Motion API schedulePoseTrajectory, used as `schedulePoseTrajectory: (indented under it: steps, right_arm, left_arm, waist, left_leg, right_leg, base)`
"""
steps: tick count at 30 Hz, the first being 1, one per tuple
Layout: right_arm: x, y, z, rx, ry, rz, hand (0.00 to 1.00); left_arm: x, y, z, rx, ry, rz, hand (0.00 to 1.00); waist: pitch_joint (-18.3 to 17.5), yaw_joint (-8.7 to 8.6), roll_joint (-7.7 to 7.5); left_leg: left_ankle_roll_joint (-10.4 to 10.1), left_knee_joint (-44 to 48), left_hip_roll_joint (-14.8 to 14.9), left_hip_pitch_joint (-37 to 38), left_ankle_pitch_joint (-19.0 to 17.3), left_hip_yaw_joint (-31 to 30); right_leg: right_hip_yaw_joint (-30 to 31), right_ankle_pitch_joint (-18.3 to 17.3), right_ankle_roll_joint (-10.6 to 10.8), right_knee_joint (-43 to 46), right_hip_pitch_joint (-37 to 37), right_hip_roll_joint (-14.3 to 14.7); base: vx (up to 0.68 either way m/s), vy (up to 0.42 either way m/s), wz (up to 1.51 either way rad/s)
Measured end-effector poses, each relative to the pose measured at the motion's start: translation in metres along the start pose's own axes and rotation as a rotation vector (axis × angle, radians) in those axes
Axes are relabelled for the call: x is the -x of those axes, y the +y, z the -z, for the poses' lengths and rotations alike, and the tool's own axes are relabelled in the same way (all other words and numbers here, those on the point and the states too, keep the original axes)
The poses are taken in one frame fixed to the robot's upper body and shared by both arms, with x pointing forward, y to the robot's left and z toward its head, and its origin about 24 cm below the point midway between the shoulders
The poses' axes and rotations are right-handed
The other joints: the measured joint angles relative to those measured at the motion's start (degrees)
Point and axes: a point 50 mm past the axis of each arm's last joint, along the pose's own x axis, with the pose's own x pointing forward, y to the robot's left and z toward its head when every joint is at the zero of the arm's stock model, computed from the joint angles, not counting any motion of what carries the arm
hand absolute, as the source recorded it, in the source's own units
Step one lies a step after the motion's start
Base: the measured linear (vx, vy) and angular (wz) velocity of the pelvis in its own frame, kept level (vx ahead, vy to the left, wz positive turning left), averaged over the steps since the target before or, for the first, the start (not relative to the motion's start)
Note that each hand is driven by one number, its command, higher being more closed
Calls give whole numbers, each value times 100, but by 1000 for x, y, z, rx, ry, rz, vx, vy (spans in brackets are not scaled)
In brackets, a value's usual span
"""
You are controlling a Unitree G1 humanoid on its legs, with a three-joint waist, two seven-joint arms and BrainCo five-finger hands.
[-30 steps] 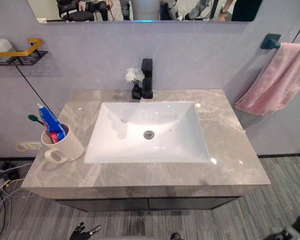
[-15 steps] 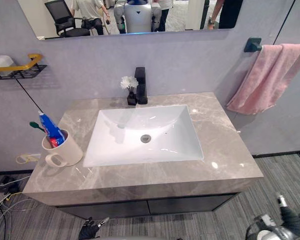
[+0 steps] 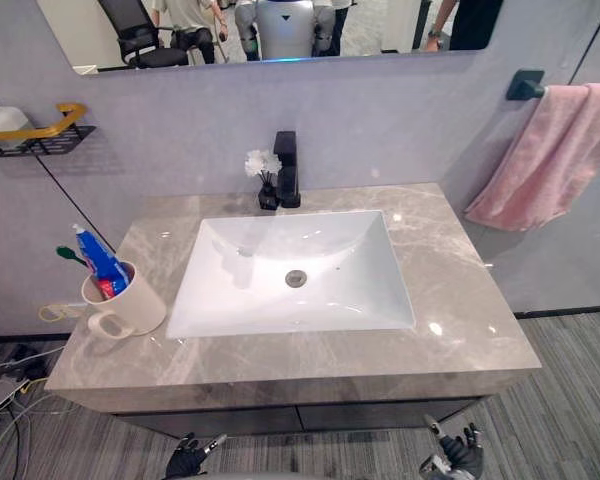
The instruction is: Organize washtable
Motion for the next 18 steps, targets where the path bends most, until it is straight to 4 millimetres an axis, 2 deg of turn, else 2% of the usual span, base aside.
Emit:
schedulePoseTrajectory:
  steps: [6, 11, 18]
  right_arm:
    - [-1, 22, 21, 104, 97, -130, 0]
    - [-1, 22, 33, 134, 161, -136, 0]
    - [-1, 18, 45, 171, 231, -141, 0]
  left_arm:
    - [-2, -3, -3, -95, -11, 32, 0]
    - [-4, 1, -8, -125, -23, 33, 0]
    - [-6, 2, -10, -154, -25, 38, 0]
  waist:
    - [20, 5, -28]
    - [82, 8, -129]
    - [168, -6, -141]
  left_leg:
    - [-7, -1, -50, -4, -4, -182]
    - [-9, 1, -63, -8, -3, -322]
    - [-8, 4, -161, -1, -2, -482]
  right_leg:
    - [-162, -16, 30, -77, 87, -38]
    - [-264, 33, 37, -227, 180, -23]
    - [-370, 160, 86, -485, 361, -16]
  base:
    - [29, 5, 14]
    - [2, -1, 12]
    - [-6, 2, 7]
